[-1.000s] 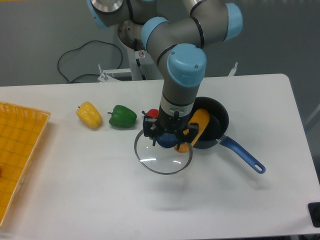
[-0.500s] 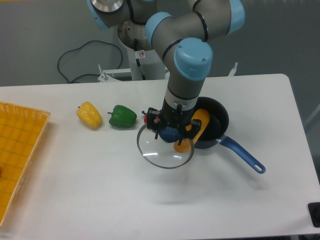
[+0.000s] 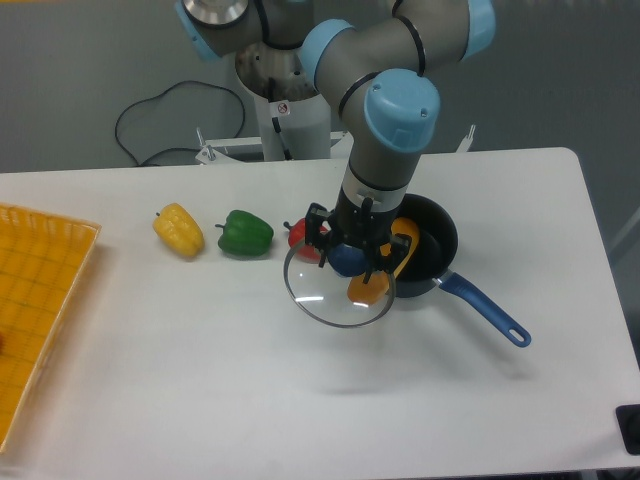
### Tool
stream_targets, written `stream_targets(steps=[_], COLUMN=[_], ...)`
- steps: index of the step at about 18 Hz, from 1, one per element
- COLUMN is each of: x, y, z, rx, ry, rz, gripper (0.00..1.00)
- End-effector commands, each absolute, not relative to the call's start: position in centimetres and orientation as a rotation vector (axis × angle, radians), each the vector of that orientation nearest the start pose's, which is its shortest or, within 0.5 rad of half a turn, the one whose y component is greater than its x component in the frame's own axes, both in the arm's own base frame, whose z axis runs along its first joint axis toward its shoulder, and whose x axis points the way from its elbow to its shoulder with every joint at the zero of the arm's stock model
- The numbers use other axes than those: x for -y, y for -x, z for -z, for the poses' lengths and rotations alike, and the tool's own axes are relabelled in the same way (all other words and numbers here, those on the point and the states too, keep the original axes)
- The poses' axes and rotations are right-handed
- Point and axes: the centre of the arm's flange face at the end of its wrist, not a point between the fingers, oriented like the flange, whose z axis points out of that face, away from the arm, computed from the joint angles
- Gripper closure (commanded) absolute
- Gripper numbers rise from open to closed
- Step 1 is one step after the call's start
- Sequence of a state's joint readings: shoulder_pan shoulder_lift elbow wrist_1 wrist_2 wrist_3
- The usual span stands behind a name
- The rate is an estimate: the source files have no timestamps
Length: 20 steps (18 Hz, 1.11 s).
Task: Close the pot lid
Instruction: 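Carry the glass lid toward the dark saucepan, then lower the glass lid onto the saucepan rim over the spatula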
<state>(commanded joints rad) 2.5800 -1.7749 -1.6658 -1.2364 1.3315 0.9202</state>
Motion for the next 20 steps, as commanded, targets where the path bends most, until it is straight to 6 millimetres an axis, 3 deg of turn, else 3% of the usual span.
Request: stream_targets(steps=[9,20], x=[-40.9,-39.2], y=[40.3,41.4], z=[-36.1,-35.5], rx=[-0.053,-0.114], ry=[2.917,2.922], rz=[0.155,0.153], gripper=[0.49,0.49])
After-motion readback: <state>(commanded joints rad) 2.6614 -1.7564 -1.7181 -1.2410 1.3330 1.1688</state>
